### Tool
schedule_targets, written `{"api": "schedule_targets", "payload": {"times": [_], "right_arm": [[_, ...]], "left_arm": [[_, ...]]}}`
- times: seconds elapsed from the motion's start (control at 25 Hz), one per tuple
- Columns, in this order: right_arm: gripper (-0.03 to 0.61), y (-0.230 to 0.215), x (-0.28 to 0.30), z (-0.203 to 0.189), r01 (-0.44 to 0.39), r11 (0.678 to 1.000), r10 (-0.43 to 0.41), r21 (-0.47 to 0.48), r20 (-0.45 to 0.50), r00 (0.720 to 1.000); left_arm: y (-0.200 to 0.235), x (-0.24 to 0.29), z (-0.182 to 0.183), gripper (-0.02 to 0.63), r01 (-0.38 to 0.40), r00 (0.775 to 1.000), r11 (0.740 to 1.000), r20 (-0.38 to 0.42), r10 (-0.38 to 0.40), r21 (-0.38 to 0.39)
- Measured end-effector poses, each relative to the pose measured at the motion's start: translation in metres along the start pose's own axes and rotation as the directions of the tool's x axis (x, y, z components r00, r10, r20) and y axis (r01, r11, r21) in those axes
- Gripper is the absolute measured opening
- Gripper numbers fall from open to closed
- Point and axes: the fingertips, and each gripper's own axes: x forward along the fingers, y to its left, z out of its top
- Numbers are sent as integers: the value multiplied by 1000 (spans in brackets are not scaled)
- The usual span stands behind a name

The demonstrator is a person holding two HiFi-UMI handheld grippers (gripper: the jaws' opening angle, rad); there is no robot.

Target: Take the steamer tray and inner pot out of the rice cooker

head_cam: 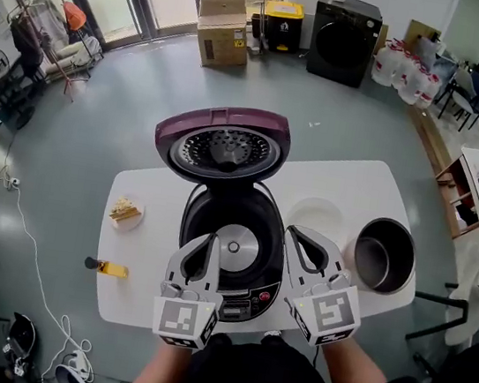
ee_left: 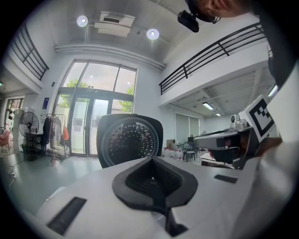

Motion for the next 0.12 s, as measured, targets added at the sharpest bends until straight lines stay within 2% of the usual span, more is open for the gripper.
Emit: {"api": "schedule_targets", "payload": {"times": [0.12], "right_arm": [[-2, -1, -3, -3, -2, 1000, 2, -2, -1, 1000]], "left_arm": [[-4, 0, -4, 0, -1, 1000, 1000, -3, 1, -6]]}}
